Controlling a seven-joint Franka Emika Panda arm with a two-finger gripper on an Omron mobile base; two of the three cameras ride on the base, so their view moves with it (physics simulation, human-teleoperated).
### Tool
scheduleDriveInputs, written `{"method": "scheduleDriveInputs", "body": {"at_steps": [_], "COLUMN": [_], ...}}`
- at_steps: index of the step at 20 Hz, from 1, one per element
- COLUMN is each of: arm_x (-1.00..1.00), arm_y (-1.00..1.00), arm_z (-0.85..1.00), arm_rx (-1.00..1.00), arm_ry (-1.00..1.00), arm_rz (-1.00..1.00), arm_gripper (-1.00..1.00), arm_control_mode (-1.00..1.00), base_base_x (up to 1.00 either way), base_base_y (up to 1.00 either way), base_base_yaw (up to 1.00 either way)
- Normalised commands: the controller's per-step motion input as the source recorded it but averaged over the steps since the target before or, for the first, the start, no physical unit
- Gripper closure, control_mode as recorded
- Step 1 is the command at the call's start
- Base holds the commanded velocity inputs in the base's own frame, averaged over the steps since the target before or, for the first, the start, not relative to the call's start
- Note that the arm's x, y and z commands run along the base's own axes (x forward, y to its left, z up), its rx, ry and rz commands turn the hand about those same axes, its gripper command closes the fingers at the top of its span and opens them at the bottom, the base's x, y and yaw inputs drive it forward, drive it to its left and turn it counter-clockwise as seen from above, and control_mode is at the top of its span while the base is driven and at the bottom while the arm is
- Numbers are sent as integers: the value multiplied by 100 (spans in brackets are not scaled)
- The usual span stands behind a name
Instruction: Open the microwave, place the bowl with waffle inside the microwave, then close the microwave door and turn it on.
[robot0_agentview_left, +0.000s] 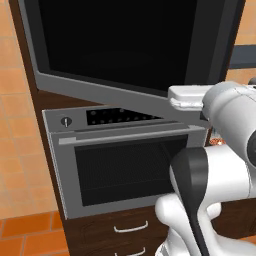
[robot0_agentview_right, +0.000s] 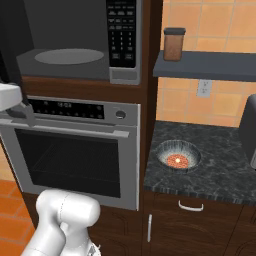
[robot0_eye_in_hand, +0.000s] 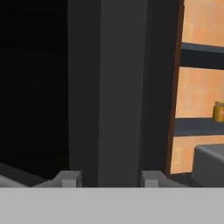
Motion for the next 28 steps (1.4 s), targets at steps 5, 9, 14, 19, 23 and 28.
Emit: {"method": "scheduleDriveInputs", "body": {"at_steps": [5, 9, 14, 19, 23, 28], "arm_x": [-24, -79, -5, 56, 82, 74], "arm_y": [13, -6, -95, -76, -36, -7], "arm_z": [13, 23, 2, 0, -6, -26], "arm_rx": [-1, -2, 8, 16, 11, 2], "arm_ry": [-5, -7, 2, 10, 9, 0], "arm_rz": [4, 35, 37, 41, 47, 42], "arm_gripper": [-100, -100, -100, -100, -100, -100], "arm_control_mode": [-100, -100, -100, -100, -100, -100], "base_base_x": [0, 0, 0, 0, 0, 0], "base_base_y": [0, 0, 0, 0, 0, 0], "base_base_yaw": [0, 0, 0, 0, 0, 0]}}
